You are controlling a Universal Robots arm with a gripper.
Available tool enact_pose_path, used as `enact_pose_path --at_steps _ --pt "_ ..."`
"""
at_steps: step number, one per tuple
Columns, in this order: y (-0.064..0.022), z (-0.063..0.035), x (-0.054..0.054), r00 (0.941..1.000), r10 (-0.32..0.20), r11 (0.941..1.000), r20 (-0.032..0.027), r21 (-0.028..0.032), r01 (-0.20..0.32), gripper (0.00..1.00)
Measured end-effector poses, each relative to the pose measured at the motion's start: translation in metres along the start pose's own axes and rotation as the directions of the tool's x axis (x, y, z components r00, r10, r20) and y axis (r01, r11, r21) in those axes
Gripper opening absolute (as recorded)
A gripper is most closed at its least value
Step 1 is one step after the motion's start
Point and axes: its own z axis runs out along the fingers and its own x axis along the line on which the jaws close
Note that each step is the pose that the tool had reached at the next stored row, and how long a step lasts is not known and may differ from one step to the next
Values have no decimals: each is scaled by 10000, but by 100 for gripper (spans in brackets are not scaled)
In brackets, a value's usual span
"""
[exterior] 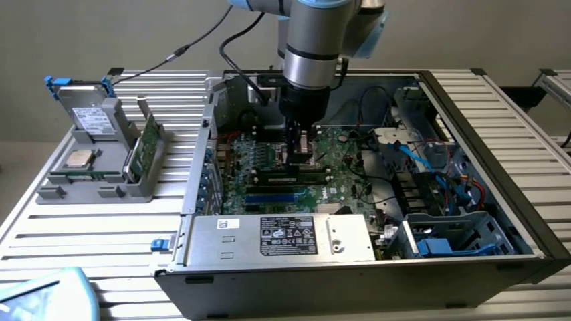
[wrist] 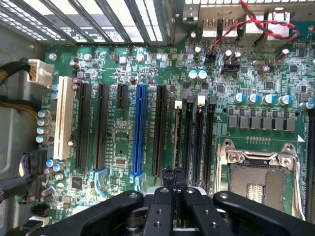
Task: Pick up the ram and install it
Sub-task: 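Press down the ram until it locks into place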
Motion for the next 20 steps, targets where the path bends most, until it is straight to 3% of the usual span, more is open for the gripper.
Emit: enact_pose_path --at_steps 4,11,20 --pt "14 -120 20 10000 3 10000 -5 25 -3 11" --pt "20 -161 41 10000 47 9994 -15 350 -47 11" --pt "21 -165 41 10000 49 9993 -14 359 -48 11"
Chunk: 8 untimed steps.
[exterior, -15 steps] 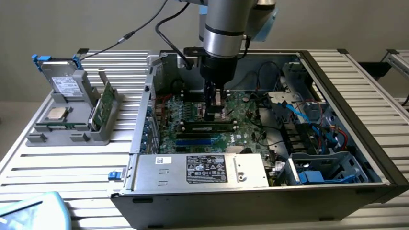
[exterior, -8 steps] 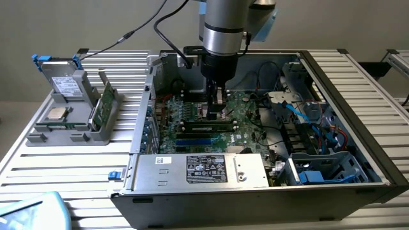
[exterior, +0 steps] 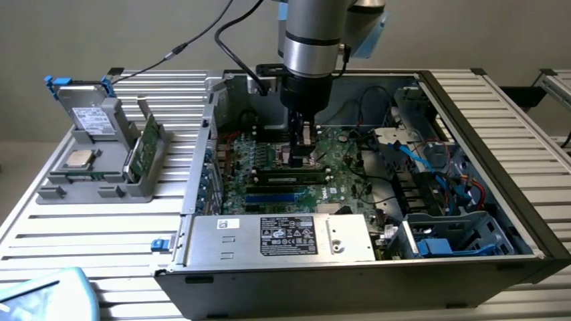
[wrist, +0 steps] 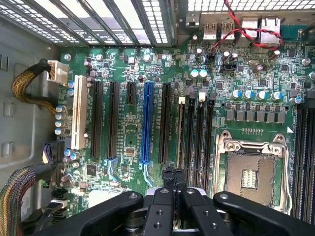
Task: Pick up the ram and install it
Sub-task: 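Press down the ram until it locks into place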
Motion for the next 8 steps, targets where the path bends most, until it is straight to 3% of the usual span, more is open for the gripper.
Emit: enact_pose_path --at_steps 8 --pt "0 0 1 9999 132 9999 6 -21 -132 11"
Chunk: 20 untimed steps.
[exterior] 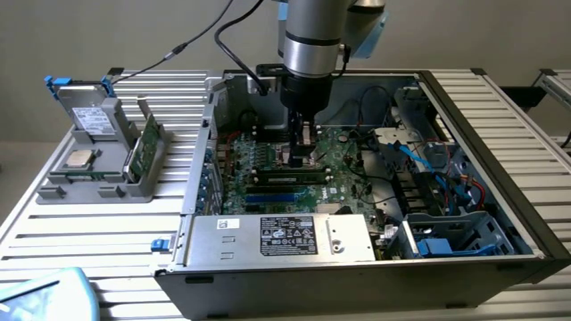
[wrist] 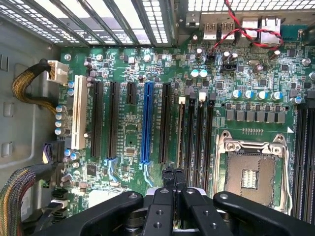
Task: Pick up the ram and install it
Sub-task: 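Press down the ram until it locks into place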
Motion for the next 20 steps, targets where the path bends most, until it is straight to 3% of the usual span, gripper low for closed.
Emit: enact_pose_path --at_steps 5,10,15,20 --pt "0 1 0 9968 799 9967 56 -108 -798 11" --pt "0 1 0 9869 1612 9867 99 -223 -1610 11" --pt "0 1 0 9703 2416 9699 133 -341 -2410 11" --pt "0 1 0 9465 3224 9458 160 -465 -3214 11"
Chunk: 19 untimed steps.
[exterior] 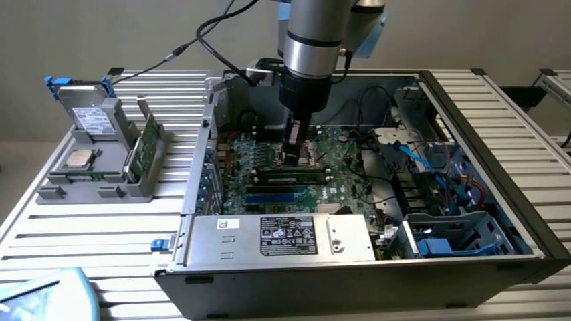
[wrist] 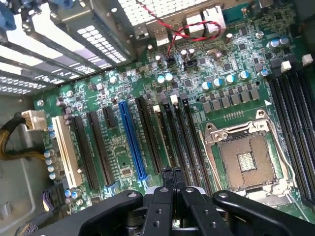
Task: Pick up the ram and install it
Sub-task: 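Press down the ram until it locks into place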
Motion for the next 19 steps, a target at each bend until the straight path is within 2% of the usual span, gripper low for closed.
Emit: enact_pose_path --at_steps 4,7,8,15,19 --pt "0 0 0 9977 671 9977 43 -91 -670 11" --pt "0 1 0 9935 1137 9934 74 -147 -1136 11" --pt "0 2 0 9901 1403 9900 104 -147 -1402 11" --pt "0 3 -1 9753 2195 9756 240 -24 -2195 11" --pt "0 3 -1 9652 2597 9655 310 108 -2601 11"
